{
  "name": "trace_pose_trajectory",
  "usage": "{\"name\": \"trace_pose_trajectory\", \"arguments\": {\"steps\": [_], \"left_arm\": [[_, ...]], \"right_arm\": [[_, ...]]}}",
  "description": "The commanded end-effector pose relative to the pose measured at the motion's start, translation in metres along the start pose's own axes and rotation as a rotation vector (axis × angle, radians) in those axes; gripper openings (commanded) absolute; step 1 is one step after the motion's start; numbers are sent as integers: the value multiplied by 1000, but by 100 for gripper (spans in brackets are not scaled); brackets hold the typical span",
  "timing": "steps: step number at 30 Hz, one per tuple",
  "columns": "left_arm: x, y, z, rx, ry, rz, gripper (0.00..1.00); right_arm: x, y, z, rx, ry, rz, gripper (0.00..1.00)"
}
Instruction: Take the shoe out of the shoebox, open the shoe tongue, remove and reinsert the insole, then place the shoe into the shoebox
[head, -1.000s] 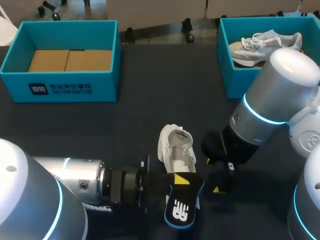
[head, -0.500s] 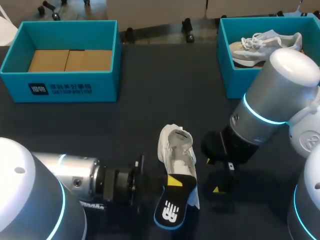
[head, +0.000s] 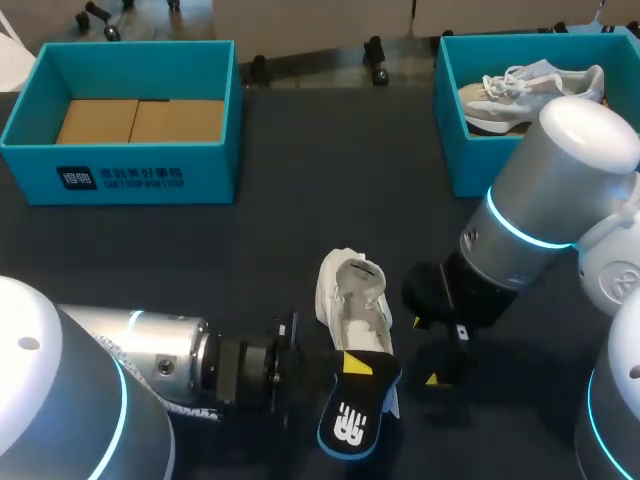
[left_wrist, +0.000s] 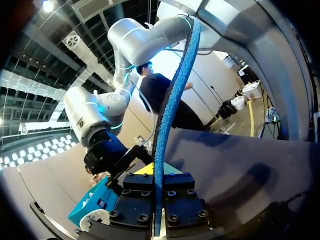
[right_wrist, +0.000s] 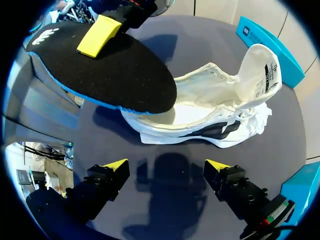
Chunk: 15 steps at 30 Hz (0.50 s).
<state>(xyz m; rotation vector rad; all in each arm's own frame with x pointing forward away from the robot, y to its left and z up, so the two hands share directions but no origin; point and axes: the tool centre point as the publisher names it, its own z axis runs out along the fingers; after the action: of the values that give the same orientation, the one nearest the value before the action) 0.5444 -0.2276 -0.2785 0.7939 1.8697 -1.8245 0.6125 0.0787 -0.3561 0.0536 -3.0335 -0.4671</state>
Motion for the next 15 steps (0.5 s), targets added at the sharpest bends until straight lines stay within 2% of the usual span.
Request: {"name": "trace_pose_trajectory", "arguments": {"steps": [1, 15], "left_arm": [[0, 8, 9, 5, -11, -3, 0], [1, 22, 12, 4, -24, -14, 0]], "right_arm": [[0, 0, 1, -1, 0, 0, 100], [0, 0, 1, -1, 0, 0, 100]]}}
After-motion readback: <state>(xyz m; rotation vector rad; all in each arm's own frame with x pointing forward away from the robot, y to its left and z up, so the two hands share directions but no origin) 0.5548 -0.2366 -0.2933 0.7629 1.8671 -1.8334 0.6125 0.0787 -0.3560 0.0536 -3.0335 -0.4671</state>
